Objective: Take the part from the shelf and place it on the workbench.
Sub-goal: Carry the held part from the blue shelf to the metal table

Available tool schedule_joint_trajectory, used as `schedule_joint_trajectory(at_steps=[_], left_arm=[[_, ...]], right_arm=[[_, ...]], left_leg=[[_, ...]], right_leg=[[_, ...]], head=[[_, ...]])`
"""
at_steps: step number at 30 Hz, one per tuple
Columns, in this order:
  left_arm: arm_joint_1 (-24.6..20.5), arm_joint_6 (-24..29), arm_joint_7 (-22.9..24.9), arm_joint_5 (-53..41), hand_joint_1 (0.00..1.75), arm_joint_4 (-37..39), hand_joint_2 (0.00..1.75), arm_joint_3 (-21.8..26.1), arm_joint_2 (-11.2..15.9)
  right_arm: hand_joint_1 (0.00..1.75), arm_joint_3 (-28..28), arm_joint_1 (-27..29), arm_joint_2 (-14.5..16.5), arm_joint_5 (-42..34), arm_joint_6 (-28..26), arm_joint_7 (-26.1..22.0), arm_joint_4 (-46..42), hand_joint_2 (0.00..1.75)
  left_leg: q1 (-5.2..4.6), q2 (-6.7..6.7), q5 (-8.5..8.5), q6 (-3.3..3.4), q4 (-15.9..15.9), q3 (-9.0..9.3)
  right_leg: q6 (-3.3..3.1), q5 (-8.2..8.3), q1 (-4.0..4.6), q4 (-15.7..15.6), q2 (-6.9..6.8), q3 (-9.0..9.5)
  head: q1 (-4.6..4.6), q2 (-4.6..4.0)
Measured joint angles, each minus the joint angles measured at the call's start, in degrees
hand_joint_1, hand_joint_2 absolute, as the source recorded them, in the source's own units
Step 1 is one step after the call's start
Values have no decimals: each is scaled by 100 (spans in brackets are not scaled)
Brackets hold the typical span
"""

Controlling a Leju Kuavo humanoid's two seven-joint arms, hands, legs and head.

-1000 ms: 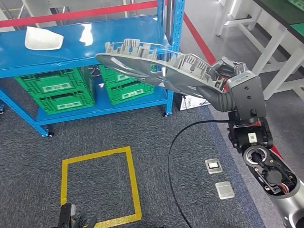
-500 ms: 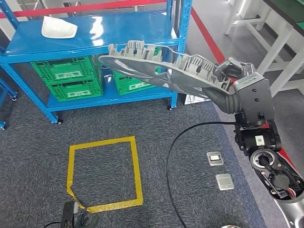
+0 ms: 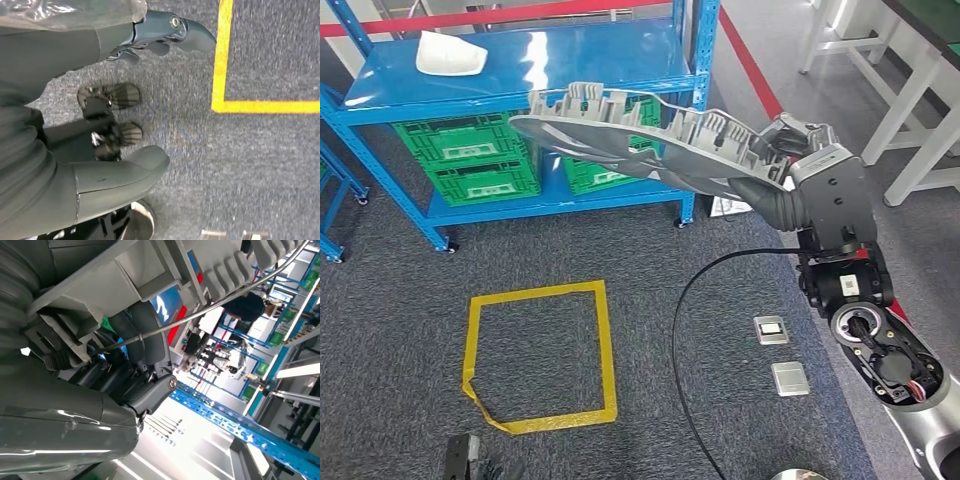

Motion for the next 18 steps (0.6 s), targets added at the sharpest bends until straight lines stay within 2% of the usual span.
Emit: schedule_joint_trajectory(at_steps=[1,5,6,16,18], left_arm=[[1,3,10,-7,0,0,175,0,4],[3,7,44,-49,0,0,175,0,-7],[2,8,54,-61,0,0,175,0,-4],[-3,16,105,-79,0,0,175,0,20],[-5,23,105,-73,0,0,175,0,23]], right_arm=[[175,-5,12,0,-1,-3,3,-1,175],[175,-27,81,-2,-13,-15,9,-12,175],[175,-34,98,-2,-19,-22,8,-17,175],[175,-51,171,1,-54,-71,-108,-20,175],[175,-52,159,4,-74,-60,-151,-9,175]], left_leg=[[-22,11,-6,26,-95,36],[-4,22,-1,-89,-194,20],[-8,22,-4,-97,-181,13],[-33,23,-34,33,-100,-42],[3,12,-4,73,-168,-8]], right_leg=[[26,17,-7,-6,-11,-15],[-10,11,11,3,3,-51],[1,21,5,-4,4,-52],[141,56,-36,-28,-1,-46],[182,-7,-38,43,26,-77]], head=[[1,0],[25,0],[34,0],[42,0],[46,0]])
